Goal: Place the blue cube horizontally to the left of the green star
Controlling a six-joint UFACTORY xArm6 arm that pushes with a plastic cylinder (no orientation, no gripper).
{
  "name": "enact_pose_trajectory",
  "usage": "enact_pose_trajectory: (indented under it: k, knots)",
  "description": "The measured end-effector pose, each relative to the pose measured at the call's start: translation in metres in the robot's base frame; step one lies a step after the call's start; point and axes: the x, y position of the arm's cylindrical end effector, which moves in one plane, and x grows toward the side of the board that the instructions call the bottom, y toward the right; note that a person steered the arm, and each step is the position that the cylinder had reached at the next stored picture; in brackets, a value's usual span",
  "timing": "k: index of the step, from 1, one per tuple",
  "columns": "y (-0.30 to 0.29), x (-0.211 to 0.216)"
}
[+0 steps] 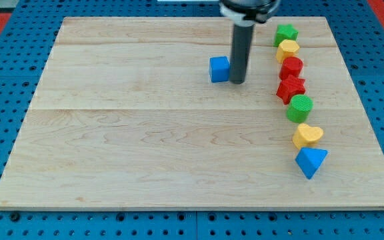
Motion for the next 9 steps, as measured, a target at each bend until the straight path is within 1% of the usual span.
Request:
enact_pose_trajectory:
  k: [1, 2, 3, 4, 5, 6, 7, 8, 9]
  knots:
    - [0.005, -0.038]
    - [0.004, 0.006]
    - [-0.009, 0.023]
    - [-0.038, 0.004]
    - [-0.039, -0.043]
    - [-0.052, -0.062]
    - [-0.067, -0.026]
    - [-0.089, -0.044]
    - [-0.051, -0.072]
